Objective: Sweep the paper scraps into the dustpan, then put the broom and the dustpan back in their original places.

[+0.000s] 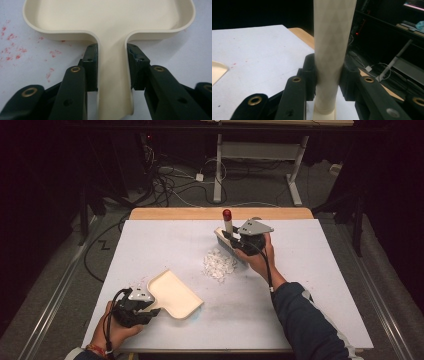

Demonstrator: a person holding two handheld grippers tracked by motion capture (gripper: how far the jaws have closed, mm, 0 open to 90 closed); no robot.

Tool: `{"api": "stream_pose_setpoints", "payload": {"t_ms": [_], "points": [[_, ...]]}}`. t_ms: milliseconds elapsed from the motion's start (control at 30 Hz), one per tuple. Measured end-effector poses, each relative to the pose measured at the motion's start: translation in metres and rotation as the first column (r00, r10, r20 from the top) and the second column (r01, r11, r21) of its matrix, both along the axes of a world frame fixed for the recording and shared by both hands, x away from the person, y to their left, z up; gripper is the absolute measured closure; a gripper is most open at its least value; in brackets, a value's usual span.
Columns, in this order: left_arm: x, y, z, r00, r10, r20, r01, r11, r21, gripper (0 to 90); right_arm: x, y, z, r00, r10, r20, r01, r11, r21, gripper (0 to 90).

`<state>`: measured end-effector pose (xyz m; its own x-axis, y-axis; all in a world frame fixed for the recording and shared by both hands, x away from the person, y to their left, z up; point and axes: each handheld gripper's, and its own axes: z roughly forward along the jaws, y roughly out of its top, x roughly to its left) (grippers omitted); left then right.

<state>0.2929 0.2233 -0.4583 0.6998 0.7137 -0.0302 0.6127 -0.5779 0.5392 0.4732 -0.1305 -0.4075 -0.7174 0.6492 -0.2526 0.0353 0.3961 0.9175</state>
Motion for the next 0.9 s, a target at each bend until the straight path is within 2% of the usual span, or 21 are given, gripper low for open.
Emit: {"api": "stream_pose_setpoints", "payload": {"t_ms": [133, 267, 500, 900], "points": [[0.0, -0.001, 0.001, 1.0, -0.003, 0.0, 0.003, 1.0, 0.005, 63.3, 0.0, 0.004, 0.0, 0.9999, 0.015, 0.004, -0.015, 0.9998, -0.011, 71.3], [0.003, -0.002, 0.001, 1.0, -0.009, -0.001, 0.009, 0.9999, 0.005, 63.3, -0.002, 0.009, -0.001, 0.9985, 0.055, -0.004, -0.055, 0.9981, -0.028, 71.2], [0.009, -0.007, 0.002, 0.9997, -0.023, -0.007, 0.023, 0.9996, 0.014, 63.3, -0.003, 0.008, -0.003, 0.9975, 0.067, -0.02, -0.067, 0.9977, -0.003, 71.2], [0.022, -0.021, 0.007, 0.9984, -0.051, -0.024, 0.052, 0.9977, 0.043, 63.3, -0.011, 0.012, -0.004, 0.994, 0.106, -0.03, -0.106, 0.9944, 0.001, 71.0]]}}
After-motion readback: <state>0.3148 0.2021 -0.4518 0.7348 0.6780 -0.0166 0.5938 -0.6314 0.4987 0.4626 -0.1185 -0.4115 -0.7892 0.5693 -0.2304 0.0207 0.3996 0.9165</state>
